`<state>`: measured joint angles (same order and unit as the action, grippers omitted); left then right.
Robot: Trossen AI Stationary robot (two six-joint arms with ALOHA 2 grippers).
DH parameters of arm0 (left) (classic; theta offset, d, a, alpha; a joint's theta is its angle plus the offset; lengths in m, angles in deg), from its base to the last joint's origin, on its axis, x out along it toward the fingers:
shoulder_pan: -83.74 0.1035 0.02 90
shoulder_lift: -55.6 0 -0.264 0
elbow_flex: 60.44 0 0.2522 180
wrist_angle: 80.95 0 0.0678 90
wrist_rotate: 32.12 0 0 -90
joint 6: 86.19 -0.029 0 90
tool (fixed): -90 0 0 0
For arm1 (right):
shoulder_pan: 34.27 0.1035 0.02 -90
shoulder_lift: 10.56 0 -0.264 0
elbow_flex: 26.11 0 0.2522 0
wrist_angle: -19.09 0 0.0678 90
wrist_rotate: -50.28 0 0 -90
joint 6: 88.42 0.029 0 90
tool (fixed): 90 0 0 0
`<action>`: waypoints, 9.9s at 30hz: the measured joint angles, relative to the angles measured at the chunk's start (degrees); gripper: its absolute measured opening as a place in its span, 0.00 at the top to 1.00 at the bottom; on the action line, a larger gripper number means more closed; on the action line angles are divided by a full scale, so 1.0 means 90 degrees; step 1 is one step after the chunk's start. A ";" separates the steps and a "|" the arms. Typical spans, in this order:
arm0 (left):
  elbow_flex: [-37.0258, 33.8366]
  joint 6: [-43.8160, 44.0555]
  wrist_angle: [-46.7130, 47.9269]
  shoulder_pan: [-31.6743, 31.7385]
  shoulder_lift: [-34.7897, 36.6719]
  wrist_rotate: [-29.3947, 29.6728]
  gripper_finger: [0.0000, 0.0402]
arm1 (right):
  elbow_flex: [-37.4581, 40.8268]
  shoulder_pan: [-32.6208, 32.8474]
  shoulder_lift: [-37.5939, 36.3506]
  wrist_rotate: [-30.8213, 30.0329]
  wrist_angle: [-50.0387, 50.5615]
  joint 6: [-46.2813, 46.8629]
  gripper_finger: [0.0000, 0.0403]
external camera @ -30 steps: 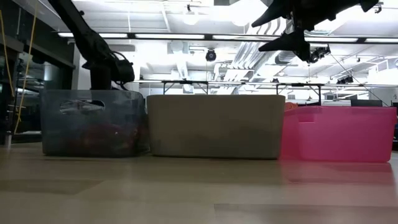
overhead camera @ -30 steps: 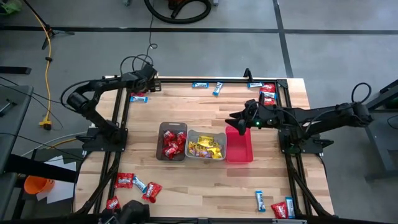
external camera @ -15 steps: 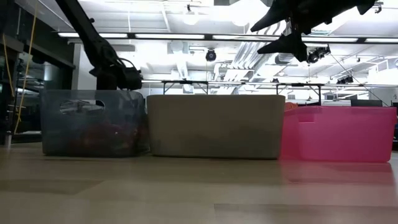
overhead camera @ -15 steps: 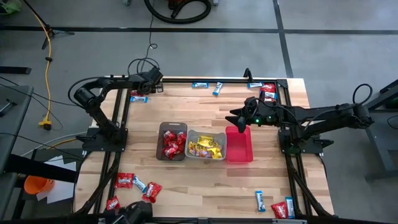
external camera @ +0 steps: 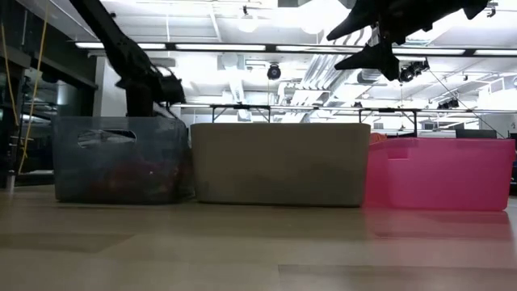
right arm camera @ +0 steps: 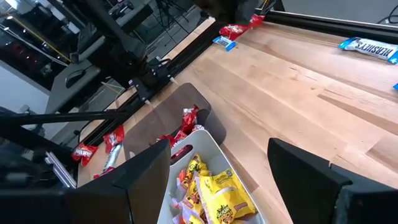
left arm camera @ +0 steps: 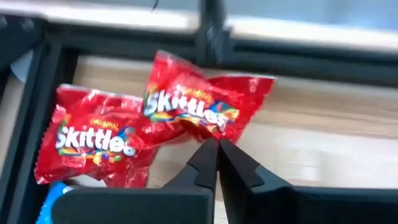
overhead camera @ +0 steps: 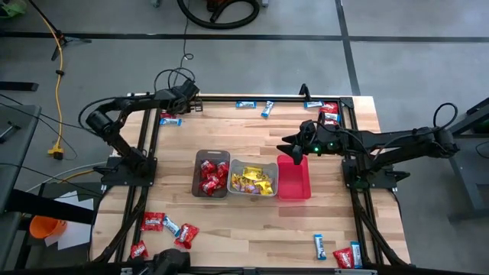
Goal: Sort candy
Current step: Put the red candy into the black bin
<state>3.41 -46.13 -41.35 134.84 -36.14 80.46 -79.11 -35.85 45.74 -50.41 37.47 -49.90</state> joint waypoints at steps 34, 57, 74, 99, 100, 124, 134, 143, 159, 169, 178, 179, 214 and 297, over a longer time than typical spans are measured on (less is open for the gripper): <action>0.0049 -0.1615 0.0497 -0.1492 0.1496 -0.1027 0.88 | 0.0000 -0.0204 0.0000 0.0043 -0.0012 0.0106 0.35; 0.0841 -0.2297 0.0620 -0.0711 -0.0827 -0.1800 0.42 | 0.0000 -0.0197 -0.0002 0.0812 0.0041 0.0572 0.35; 0.0829 -0.2493 0.0980 -0.1000 -0.0846 -0.2001 0.95 | 0.0000 -0.0197 -0.0002 0.0810 0.0099 0.0438 0.35; 0.0565 -0.0756 0.0683 -0.5911 0.3425 -0.0750 1.00 | 0.0000 -0.0197 -0.0002 0.1545 0.0272 -0.0073 0.35; 0.0505 -0.0509 0.0724 -0.6279 0.3410 -0.0505 1.00 | 0.0000 -0.0195 -0.0002 0.1612 0.0262 -0.0066 0.35; 0.0141 -0.0655 0.1194 -0.7502 0.2722 -0.0625 0.48 | -0.0002 0.0380 -0.0002 0.1908 -0.1593 0.1719 0.35; 0.0141 -0.0642 0.0383 -0.7638 0.3039 -0.0963 0.39 | -0.0002 0.0648 -0.0002 0.1497 -0.1588 0.1544 0.35; 0.0144 -0.1686 -0.2682 -0.7671 0.3039 -0.0356 0.39 | -0.0002 0.0648 -0.0002 0.1488 -0.1595 0.1379 0.35; -0.2137 -0.0813 -0.4807 -0.7351 0.4298 -0.0285 0.39 | -0.0002 0.0648 -0.0002 0.2005 -0.1598 0.1166 0.35; -0.3552 -0.0522 -0.5522 -0.7561 0.5983 0.0876 0.39 | -0.0002 0.0634 -0.0002 0.0804 -0.1558 0.1163 0.35; -0.3555 -0.1479 -0.5480 -0.7561 0.6230 0.0772 0.39 | -0.0005 0.0443 -0.0002 -0.1200 -0.0367 0.2410 0.35; -0.3555 -0.1522 -0.5471 -0.7561 0.6228 0.0770 0.39 | -0.0005 0.0304 -0.0002 -0.1329 0.0067 0.2782 0.35; -0.3558 -0.0958 -0.5466 -0.7561 0.6226 0.1472 0.39 | -0.0029 -0.5096 0.3687 -0.1389 0.3033 0.0190 0.35; -0.3560 -0.0957 -0.5029 -0.7564 0.7027 0.1248 0.39 | -0.5428 0.1281 0.6531 0.1163 -0.0262 -0.2000 1.00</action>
<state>-28.63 -54.74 -86.61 66.76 27.10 91.70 -127.96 -24.33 104.52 -39.94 35.11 -67.90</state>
